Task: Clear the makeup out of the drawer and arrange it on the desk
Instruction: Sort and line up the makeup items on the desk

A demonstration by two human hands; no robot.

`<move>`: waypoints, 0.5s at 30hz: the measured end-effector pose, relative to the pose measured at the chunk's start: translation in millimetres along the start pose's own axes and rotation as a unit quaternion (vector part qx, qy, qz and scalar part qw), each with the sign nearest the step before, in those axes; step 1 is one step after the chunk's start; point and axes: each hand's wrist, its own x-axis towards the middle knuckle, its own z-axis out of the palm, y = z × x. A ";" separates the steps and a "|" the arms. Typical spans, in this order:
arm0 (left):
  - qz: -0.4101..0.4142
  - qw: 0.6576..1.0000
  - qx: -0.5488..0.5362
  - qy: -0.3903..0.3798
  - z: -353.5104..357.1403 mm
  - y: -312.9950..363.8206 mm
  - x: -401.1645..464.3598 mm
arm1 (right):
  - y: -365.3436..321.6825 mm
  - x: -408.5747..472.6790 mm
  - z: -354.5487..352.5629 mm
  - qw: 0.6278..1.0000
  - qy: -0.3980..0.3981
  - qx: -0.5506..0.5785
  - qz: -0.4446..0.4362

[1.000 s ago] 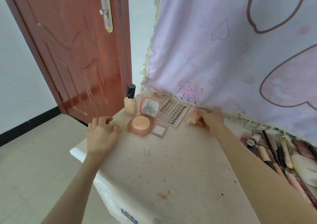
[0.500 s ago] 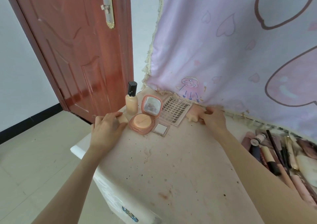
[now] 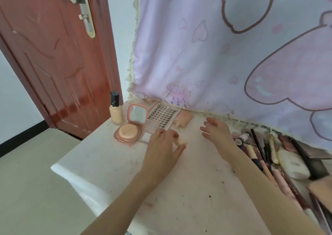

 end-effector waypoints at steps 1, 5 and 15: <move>0.032 0.998 0.049 -0.005 15.9 8.6 10.6 | -6.2 -7.9 -9.4 1.000 -0.005 0.007 -0.016; 0.071 0.971 0.217 -0.068 62.1 24.3 57.4 | -20.0 -41.1 -55.6 0.992 -0.003 -0.049 -0.113; -0.021 0.952 0.276 -0.134 105.8 30.5 103.1 | 7.8 -42.9 -153.0 0.946 0.070 -0.288 -0.131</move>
